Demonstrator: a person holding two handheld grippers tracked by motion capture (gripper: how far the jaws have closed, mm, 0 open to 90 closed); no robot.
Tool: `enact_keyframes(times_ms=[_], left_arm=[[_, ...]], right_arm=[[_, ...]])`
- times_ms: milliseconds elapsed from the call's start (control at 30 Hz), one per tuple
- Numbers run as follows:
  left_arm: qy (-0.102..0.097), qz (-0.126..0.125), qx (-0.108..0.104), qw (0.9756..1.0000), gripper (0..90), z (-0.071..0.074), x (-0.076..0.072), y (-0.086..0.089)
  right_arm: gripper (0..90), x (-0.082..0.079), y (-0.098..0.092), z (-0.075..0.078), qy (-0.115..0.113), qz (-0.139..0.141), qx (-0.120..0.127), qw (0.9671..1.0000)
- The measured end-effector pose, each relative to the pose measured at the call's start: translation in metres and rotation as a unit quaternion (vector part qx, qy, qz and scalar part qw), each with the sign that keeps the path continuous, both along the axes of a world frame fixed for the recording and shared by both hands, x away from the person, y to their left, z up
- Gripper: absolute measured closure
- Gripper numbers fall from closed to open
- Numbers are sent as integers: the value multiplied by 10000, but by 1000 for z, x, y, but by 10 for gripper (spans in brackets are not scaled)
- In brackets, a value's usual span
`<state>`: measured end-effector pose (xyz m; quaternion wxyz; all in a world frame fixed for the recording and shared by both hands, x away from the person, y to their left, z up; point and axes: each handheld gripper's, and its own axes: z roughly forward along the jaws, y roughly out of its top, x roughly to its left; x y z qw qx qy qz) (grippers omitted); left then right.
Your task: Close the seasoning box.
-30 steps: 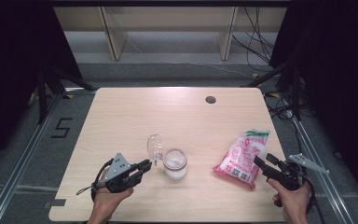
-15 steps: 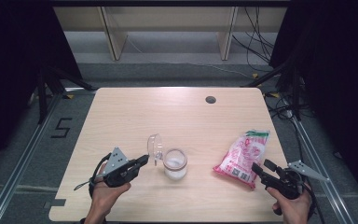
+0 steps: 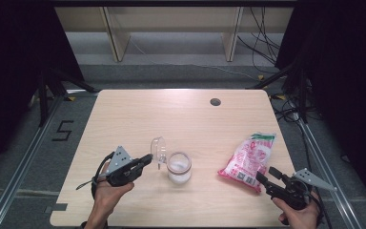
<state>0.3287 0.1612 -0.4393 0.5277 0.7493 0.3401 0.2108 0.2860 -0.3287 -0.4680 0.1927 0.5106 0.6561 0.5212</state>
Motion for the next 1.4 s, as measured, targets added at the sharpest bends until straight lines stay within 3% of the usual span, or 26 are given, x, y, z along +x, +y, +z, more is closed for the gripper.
enact_keyframes(times_ms=[33,100,200,233,267,367,500,533,567,600,633,733,767,800,833,933,1000,1033,1100,1300,1333,1367,1400], left_arm=[[-3,6,-18,10000,893,0,0,0],[-18,-18,-18,10000,893,0,1,0],[-38,-12,7,10000,892,1,0,-2],[-44,-12,17,10000,891,1,0,-2],[-39,-1,22,10000,890,2,0,-2],[-48,-12,12,10000,889,2,0,-2],[-90,-56,69,9999,888,2,0,-3],[-93,-62,93,9999,888,3,0,-3],[-89,-64,41,9999,888,2,0,-4],[-73,-68,33,9999,888,2,-1,-4],[-61,-59,37,10000,888,2,-1,-5],[-105,-90,49,9999,887,2,-1,-6],[-73,-68,5,10000,887,2,-2,-6],[-69,-70,7,10000,887,2,-2,-7],[-71,-78,10,9999,887,2,-2,-7],[-107,-116,45,9999,886,3,-2,-7],[-107,-115,19,9999,886,3,-2,-8],[-79,-101,-26,9999,886,3,-3,-9],[-104,-123,4,9999,886,3,-2,-10],[-95,-156,35,9998,886,3,-4,-12],[-133,-163,28,9998,886,3,-3,-13],[-170,-183,65,9997,886,3,-4,-13],[-138,-171,59,9997,886,4,-5,-14]], right_arm=[[366,-1,2,0,2,28,163,9999],[366,-1,2,0,-78,76,76,9999],[365,-4,5,1,35,138,216,9997],[365,-4,5,0,-59,123,134,9998],[363,-6,6,1,67,205,150,9997],[358,-6,7,1,-49,281,181,9994],[350,-8,10,1,-7,375,121,9992],[350,-11,12,2,167,366,150,9991],[348,-8,11,0,-82,446,32,9990],[346,-11,14,1,162,536,141,9983],[345,-9,14,-1,-47,595,42,9982],[338,-10,16,-1,7,699,-21,9976],[336,-10,16,-2,36,668,-80,9977],[331,-14,19,1,376,621,92,9973],[326,-12,18,-1,274,692,82,9972],[298,-13,20,-2,244,709,160,9971],[275,-13,21,-1,244,653,34,9976],[270,-11,19,-2,99,702,-78,9975],[265,-11,20,-3,46,808,-53,9967],[215,-12,22,-3,114,701,12,9975],[214,-11,21,-3,92,675,-68,9977],[214,-13,23,-3,231,635,77,9977],[214,-13,23,-3,227,673,83,9974]])
